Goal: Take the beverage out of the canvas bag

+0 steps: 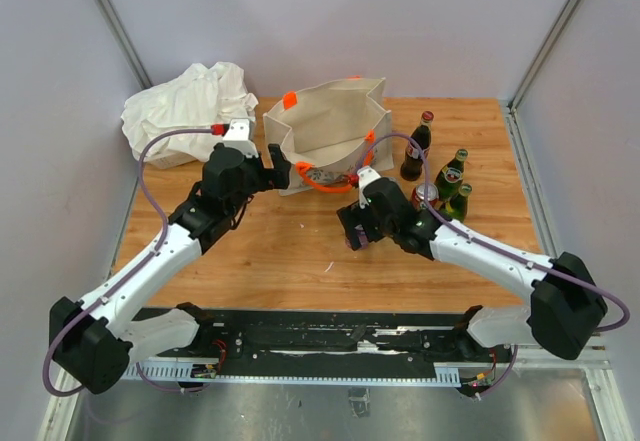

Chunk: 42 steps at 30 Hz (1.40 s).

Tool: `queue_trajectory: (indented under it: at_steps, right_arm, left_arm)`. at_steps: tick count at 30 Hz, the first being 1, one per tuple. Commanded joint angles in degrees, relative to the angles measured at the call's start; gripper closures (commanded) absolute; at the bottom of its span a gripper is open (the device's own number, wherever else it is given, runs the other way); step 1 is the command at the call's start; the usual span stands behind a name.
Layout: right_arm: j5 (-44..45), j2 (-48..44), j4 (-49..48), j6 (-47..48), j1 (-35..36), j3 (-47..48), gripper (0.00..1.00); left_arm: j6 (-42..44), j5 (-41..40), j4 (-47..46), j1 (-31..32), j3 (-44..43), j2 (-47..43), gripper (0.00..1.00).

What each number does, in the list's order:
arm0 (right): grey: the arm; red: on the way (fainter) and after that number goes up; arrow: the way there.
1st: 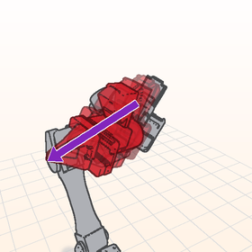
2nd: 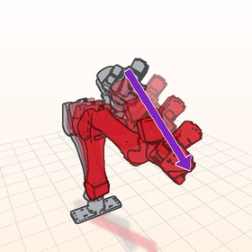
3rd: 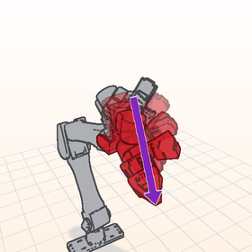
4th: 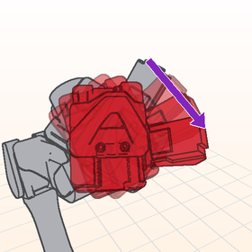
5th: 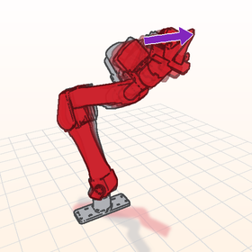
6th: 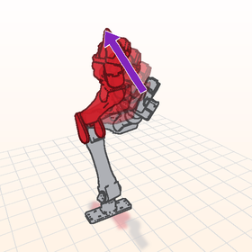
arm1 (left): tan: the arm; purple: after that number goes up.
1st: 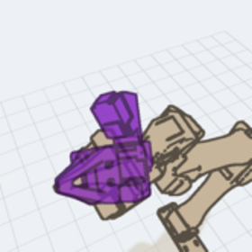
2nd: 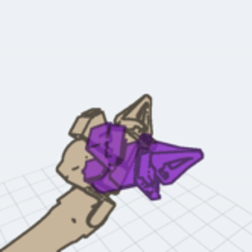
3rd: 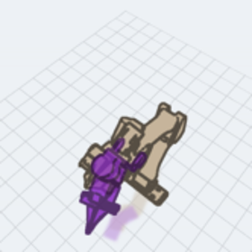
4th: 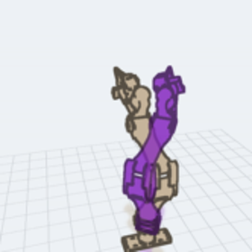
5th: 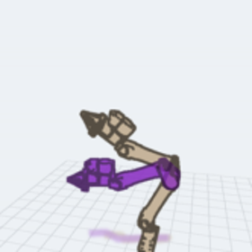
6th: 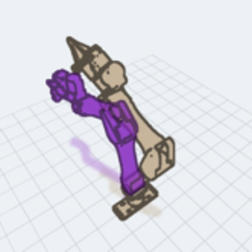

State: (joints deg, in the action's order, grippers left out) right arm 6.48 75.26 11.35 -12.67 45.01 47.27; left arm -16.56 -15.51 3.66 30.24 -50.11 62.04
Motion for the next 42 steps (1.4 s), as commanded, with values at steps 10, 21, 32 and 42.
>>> queue_trajectory:
  at_steps: [10,21,32,42]
  right_arm:
    - [11.3,-3.6,5.8,11.3,-1.6,21.5,0.02]
    - [7.8,-3.5,1.9,3.4,-34.1,27.6,0.02]
    - [4.3,-3.0,1.5,-5.3,-59.9,19.3,0.02]
    - [10.3,-3.3,-2.3,-0.2,-60.4,13.2,0.02]
  left_arm:
    - [2.8,-5.8,-2.5,0.0,-2.5,-7.4,0.00]
    - [3.0,-19.1,-7.9,0.0,0.4,-8.7,0.00]
    - [5.0,-26.2,-10.9,0.0,0.8,-5.5,0.00]
    - [4.4,-29.8,-8.2,0.0,2.3,-4.8,0.00]
